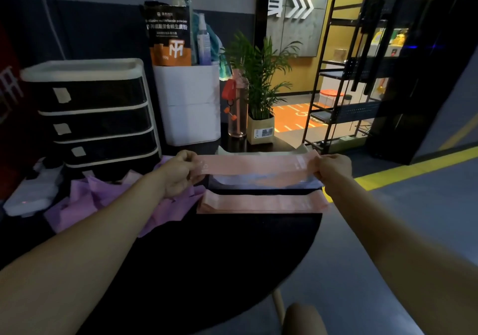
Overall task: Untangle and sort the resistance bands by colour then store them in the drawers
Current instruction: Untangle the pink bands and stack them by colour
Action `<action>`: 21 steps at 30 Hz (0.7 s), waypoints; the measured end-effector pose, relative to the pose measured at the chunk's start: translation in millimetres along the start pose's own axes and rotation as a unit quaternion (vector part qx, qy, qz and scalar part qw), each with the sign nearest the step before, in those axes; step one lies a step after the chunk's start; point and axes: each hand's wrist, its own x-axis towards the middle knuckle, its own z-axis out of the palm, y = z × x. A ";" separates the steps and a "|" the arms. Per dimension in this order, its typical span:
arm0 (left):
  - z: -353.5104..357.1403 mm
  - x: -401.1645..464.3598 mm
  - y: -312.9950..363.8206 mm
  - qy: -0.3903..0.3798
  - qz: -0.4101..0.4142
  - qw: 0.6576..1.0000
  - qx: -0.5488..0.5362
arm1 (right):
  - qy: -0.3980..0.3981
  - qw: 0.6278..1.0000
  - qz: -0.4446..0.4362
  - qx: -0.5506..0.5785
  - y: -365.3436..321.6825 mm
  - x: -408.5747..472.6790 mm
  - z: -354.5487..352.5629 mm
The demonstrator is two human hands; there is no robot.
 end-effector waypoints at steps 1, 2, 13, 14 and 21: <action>2.0 1.5 -4.0 0.009 0.006 1.000 0.018 | 0.002 1.000 0.003 -0.002 3.6 -0.2 -3.0; 3.8 2.6 -8.9 0.023 0.008 0.999 0.040 | 0.005 1.000 0.008 -0.009 8.3 -1.6 -7.2; 12.4 8.3 -38.6 0.154 0.094 0.914 0.363 | 0.038 0.991 -0.025 -0.129 53.6 -0.7 -28.4; 13.5 5.9 -40.7 0.160 0.102 0.904 0.384 | 0.035 0.989 -0.027 -0.138 57.7 -0.8 -28.0; 18.0 1.9 -59.8 0.153 0.122 0.870 0.453 | 0.038 0.984 -0.046 -0.165 81.4 -0.1 -24.6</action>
